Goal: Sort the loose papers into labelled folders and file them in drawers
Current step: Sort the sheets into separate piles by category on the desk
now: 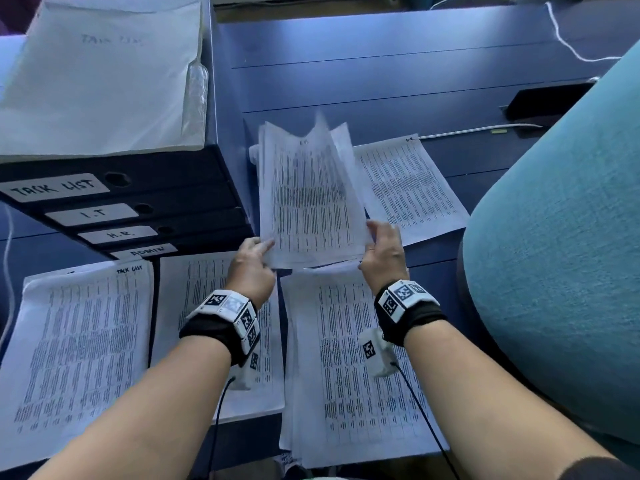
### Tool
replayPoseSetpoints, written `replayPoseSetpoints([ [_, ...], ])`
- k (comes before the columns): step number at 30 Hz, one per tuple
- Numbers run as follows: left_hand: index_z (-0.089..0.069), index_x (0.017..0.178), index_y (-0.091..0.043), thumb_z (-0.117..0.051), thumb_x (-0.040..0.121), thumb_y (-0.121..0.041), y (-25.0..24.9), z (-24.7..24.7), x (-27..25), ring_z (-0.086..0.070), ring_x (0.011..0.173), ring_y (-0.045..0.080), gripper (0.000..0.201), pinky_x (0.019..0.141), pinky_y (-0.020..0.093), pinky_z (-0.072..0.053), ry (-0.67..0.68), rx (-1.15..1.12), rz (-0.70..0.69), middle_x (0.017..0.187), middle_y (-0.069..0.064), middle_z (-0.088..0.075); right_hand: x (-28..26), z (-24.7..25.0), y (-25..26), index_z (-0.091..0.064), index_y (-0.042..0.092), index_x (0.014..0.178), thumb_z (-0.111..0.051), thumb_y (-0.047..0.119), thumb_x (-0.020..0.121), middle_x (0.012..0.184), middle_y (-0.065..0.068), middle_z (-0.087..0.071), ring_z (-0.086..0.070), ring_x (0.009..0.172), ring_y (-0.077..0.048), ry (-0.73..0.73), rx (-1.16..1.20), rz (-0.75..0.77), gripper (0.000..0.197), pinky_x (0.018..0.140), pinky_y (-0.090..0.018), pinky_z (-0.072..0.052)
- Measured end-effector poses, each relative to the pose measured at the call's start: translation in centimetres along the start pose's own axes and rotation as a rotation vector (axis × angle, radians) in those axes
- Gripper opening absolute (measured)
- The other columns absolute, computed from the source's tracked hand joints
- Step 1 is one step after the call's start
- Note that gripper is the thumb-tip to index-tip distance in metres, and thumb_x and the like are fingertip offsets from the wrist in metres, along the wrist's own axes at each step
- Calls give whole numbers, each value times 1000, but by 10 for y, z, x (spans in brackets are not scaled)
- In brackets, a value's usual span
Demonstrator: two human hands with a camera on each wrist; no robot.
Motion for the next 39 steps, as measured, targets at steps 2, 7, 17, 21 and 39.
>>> replayPoseSetpoints([
  [2,-50,141,-17,-49,88,9,6,-4,7,-58,115,28,59,94,40,-53,19,3,18,148,-2,-37,2,-2,-1,-37,21,139,-43,-13,84,115,-4,-45,-54,89,-16,22,-15,-11,65,75,-32,-54],
  [7,-47,143,-14,-46,90,9,15,-10,20,-56,121,29,58,101,44,-49,43,-8,14,151,3,-33,3,-20,-2,-51,-1,132,-43,-16,86,136,-16,-43,-52,120,-25,198,-96,67,49,107,-27,-40],
  [17,-17,155,-15,-29,95,4,14,-18,21,-12,149,20,64,115,26,-15,196,87,88,163,1,0,-5,-35,-2,-36,7,143,-41,-5,87,154,-6,-27,-20,143,-24,420,-435,37,57,118,-41,-20],
  [21,-28,150,-13,-37,95,2,7,-16,12,-23,143,23,59,107,21,-21,52,12,51,159,5,-6,-10,-22,1,-41,22,141,-48,2,86,150,-1,-33,-19,141,-25,357,-524,51,59,114,-46,-19],
  [39,-65,105,-14,-69,86,-26,31,-48,-76,-65,88,18,23,86,33,-54,78,79,136,97,0,-68,-92,38,-32,-54,12,110,-51,14,89,119,-6,-45,-44,108,-26,400,-707,-183,22,73,-35,-43],
])
Point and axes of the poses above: each hand's wrist, its own x-axis towards the middle knuckle, its own z-axis out of the back of the hand, y = z × x, the point moved 4 cm from there along x, towards the middle knuckle
